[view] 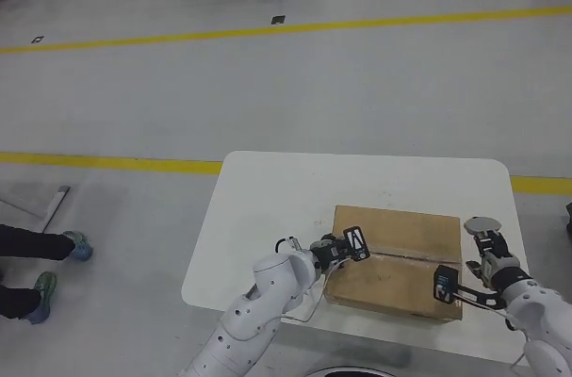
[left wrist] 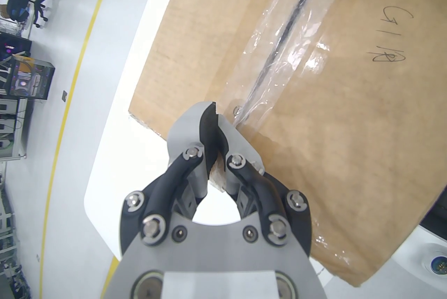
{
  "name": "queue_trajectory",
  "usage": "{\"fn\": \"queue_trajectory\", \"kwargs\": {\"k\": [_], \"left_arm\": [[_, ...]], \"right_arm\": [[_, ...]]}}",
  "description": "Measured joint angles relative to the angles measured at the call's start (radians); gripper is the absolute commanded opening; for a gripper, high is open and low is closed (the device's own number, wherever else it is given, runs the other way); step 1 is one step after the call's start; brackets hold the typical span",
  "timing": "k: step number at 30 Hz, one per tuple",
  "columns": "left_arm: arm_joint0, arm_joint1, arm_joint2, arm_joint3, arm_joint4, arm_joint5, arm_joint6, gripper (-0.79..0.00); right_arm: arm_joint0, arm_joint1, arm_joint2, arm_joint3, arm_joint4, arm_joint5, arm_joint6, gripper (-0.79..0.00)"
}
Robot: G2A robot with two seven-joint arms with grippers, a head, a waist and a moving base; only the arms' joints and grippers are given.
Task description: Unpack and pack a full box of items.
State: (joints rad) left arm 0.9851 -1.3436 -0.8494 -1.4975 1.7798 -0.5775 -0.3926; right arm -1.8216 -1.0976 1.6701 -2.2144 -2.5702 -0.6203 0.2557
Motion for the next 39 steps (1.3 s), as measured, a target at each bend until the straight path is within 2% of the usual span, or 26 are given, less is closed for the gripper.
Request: {"fn": "queue_trajectory", "kwargs": {"k": [6,7,8,9,10,11,12,13,16,19,23,26,32,39], "left_arm": [[0.005,0.0,0.001,-0.004,0.002,-0.005,0.004,-0.785],[0.005,0.0,0.001,-0.004,0.002,-0.006,0.005,-0.785],[0.005,0.0,0.001,-0.004,0.004,-0.007,0.005,-0.785],[0.005,-0.001,0.001,-0.004,0.005,-0.007,0.005,-0.785],[0.005,-0.001,0.001,-0.005,0.005,-0.007,0.005,-0.785],[0.006,-0.001,0.0,-0.006,0.005,-0.007,0.005,-0.785],[0.006,-0.001,0.0,-0.006,0.005,-0.006,0.005,-0.785],[0.006,-0.001,0.0,-0.007,0.005,-0.005,0.005,-0.785],[0.006,-0.002,0.0,-0.009,0.006,-0.002,0.003,-0.785],[0.006,-0.003,0.0,-0.009,0.006,0.001,0.001,-0.785],[0.006,-0.004,0.0,-0.009,0.008,0.007,0.001,-0.785],[0.005,-0.005,-0.001,-0.007,0.006,0.01,0.001,-0.785],[0.005,-0.007,-0.003,-0.003,0.008,0.011,0.002,-0.785],[0.005,-0.007,-0.006,0.0,0.012,0.009,0.005,-0.785]], "right_arm": [[-0.043,-0.01,0.122,0.005,0.147,0.05,0.002,0.0],[-0.048,-0.012,0.139,0.009,0.183,0.063,-0.002,-0.031],[-0.053,-0.016,0.156,0.015,0.237,0.08,-0.012,-0.179],[-0.056,-0.018,0.166,0.021,0.282,0.093,-0.021,-0.431],[-0.058,-0.021,0.175,0.027,0.324,0.106,-0.026,-0.493],[-0.06,-0.025,0.184,0.035,0.376,0.124,-0.03,-0.603],[-0.06,-0.027,0.187,0.042,0.413,0.139,-0.033,-0.754],[-0.059,-0.031,0.189,0.05,0.456,0.156,-0.036,-0.785],[-0.05,-0.042,0.199,0.084,0.638,0.211,-0.053,-0.785],[-0.038,-0.051,0.213,0.129,0.846,0.222,-0.099,-0.785],[-0.009,-0.054,0.236,0.206,1.118,0.153,-0.161,-0.785],[0.008,-0.053,0.239,0.248,1.245,0.087,-0.176,-0.785],[0.033,-0.051,0.216,0.276,1.319,0.041,-0.165,-0.785],[0.036,-0.051,0.21,0.276,1.316,0.045,-0.164,-0.785]]}}
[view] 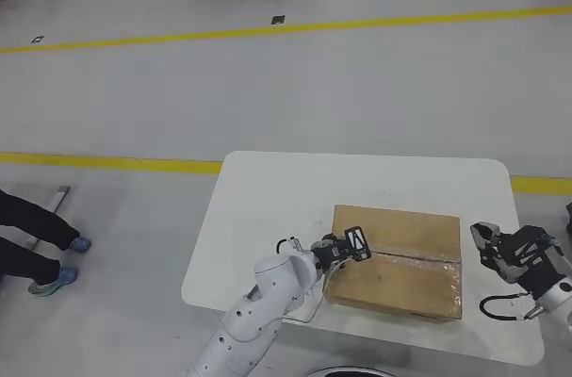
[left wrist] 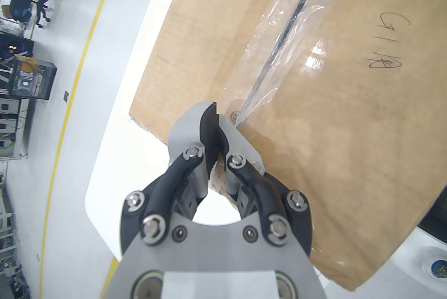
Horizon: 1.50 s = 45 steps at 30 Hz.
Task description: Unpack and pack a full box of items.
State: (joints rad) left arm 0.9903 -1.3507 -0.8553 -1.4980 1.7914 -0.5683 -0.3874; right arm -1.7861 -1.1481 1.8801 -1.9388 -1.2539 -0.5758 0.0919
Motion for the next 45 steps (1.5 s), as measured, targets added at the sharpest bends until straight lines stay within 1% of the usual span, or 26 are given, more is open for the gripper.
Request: {"fn": "queue_trajectory", "kwargs": {"k": [5,10,14,19,25,26,27,28,29,33,36,45], "left_arm": [[0.001,0.001,-0.005,0.002,0.002,-0.004,0.003,-0.785],[0.002,0.001,-0.007,0.002,0.003,-0.007,0.004,-0.785],[0.002,0.001,-0.01,0.002,0.003,-0.009,0.004,-0.785],[0.001,0.0,-0.012,0.004,0.004,-0.012,0.006,-0.785],[-0.003,0.0,-0.014,0.008,0.004,-0.015,0.009,-0.785],[-0.004,-0.001,-0.014,0.009,0.004,-0.014,0.009,-0.736],[-0.004,-0.001,-0.014,0.01,0.003,-0.014,0.008,-0.332],[-0.004,-0.001,-0.014,0.01,0.002,-0.015,0.007,-0.151],[-0.005,-0.002,-0.014,0.01,0.002,-0.015,0.006,0.0],[-0.006,-0.001,-0.021,0.001,-0.005,-0.019,-0.001,0.0],[0.001,0.001,-0.035,-0.026,-0.017,-0.025,-0.012,0.0],[0.064,0.02,-0.109,-0.163,-0.046,-0.042,-0.037,0.0]], "right_arm": [[-0.004,0.0,-0.053,-0.01,-0.004,-0.026,0.012,-0.785],[0.043,0.001,-0.12,0.04,-0.005,-0.057,0.054,-0.785],[0.088,0.001,-0.167,0.1,0.004,-0.048,0.094,-0.785],[0.119,0.004,-0.194,0.139,0.001,-0.055,0.141,-0.785],[0.143,0.008,-0.214,0.183,-0.007,-0.056,0.162,-0.785],[0.147,0.008,-0.216,0.188,-0.009,-0.054,0.164,-0.785],[0.149,0.009,-0.218,0.19,-0.011,-0.052,0.166,-0.785],[0.151,0.01,-0.219,0.191,-0.012,-0.051,0.168,-0.785],[0.153,0.01,-0.219,0.191,-0.013,-0.05,0.169,-0.785],[0.148,0.014,-0.212,0.171,-0.005,-0.053,0.171,-0.785],[0.134,0.017,-0.199,0.141,0.004,-0.062,0.169,-0.785],[0.087,0.028,-0.125,0.062,0.037,-0.089,0.172,-0.785]]}}
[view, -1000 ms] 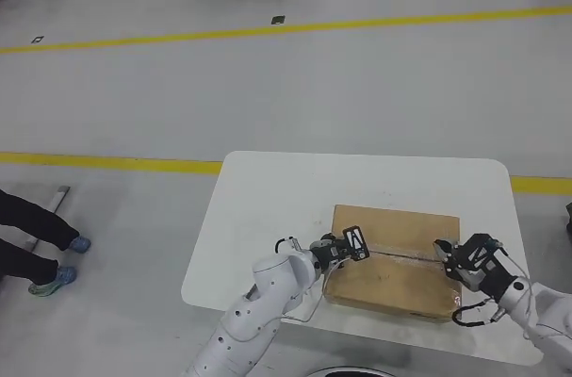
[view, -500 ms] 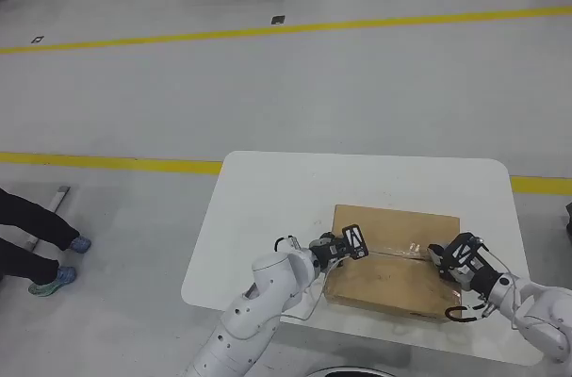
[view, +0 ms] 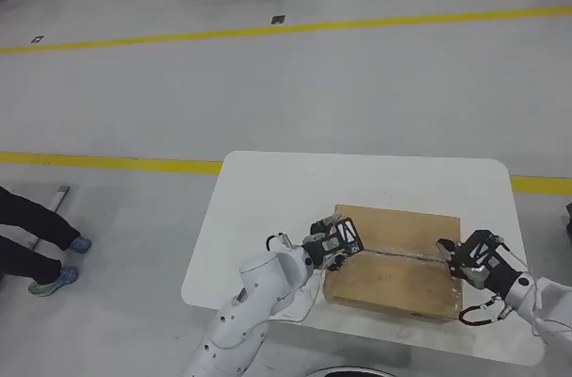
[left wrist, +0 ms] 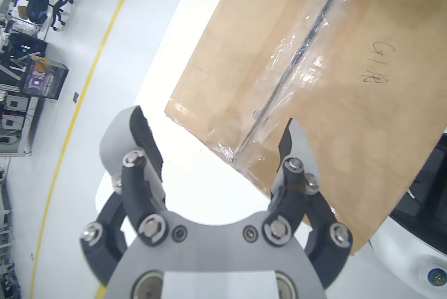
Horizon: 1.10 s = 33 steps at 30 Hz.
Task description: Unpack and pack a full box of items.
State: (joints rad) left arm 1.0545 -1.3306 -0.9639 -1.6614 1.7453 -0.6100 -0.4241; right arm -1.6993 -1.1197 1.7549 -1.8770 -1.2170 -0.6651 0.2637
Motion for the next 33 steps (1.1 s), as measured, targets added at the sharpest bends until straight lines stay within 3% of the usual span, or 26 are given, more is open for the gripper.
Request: {"fn": "queue_trajectory", "kwargs": {"k": [7,18,26,33], "left_arm": [[0.08,0.019,-0.091,-0.106,-0.033,0.019,-0.025,0.0],[0.268,0.045,-0.247,-0.249,-0.081,0.132,-0.087,0.0],[0.292,0.051,-0.259,-0.261,-0.065,0.153,-0.082,0.0],[0.292,0.051,-0.259,-0.261,-0.065,0.153,-0.082,0.0]], "right_arm": [[-0.009,0.004,0.026,-0.024,0.056,-0.016,-0.029,-0.785],[0.092,-0.004,-0.168,0.069,-0.036,0.033,-0.047,-0.785],[0.131,-0.002,-0.208,0.158,-0.068,0.034,-0.06,-0.785],[0.125,0.004,-0.178,0.126,-0.033,0.023,-0.085,-0.785]]}}
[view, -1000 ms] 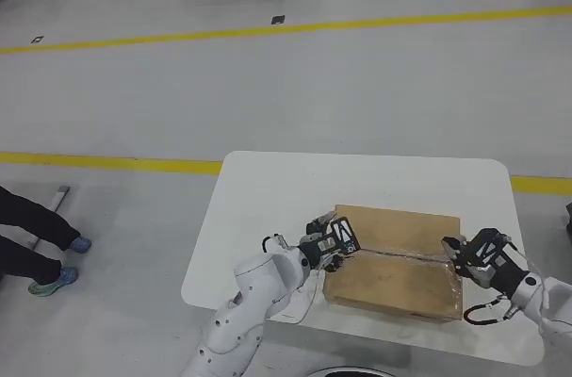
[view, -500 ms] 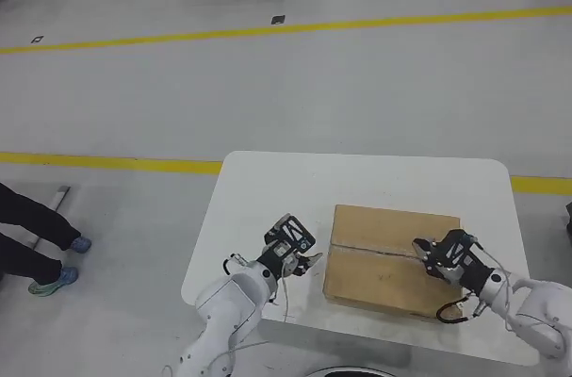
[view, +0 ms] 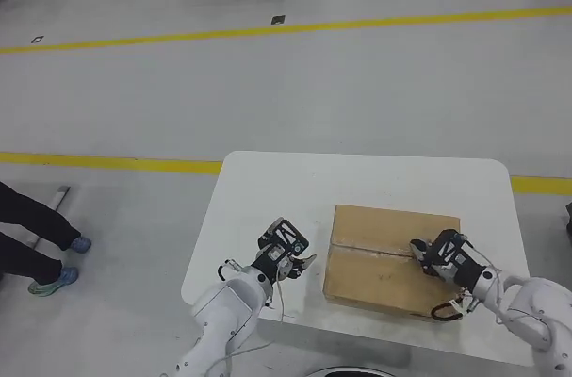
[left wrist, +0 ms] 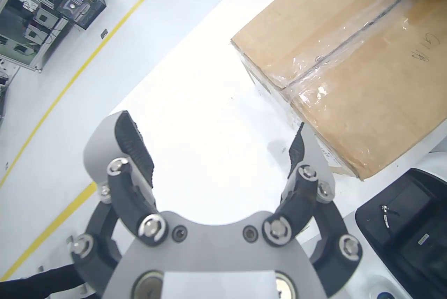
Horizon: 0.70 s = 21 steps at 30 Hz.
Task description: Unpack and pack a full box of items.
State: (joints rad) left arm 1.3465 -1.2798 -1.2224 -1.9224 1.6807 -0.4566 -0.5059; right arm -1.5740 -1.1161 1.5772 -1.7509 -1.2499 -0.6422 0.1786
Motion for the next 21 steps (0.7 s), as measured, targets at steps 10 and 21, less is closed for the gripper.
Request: {"fn": "queue_trajectory", "kwargs": {"k": [10,21], "left_arm": [[0.0,0.0,0.0,0.0,0.0,0.0,0.0,0.0],[0.0,0.0,0.0,0.0,0.0,0.0,0.0,0.0]], "right_arm": [[0.039,-0.002,-0.069,-0.075,0.032,-0.019,0.014,-0.785],[0.17,-0.023,-0.271,0.076,-0.034,0.022,-0.013,-0.785]]}}
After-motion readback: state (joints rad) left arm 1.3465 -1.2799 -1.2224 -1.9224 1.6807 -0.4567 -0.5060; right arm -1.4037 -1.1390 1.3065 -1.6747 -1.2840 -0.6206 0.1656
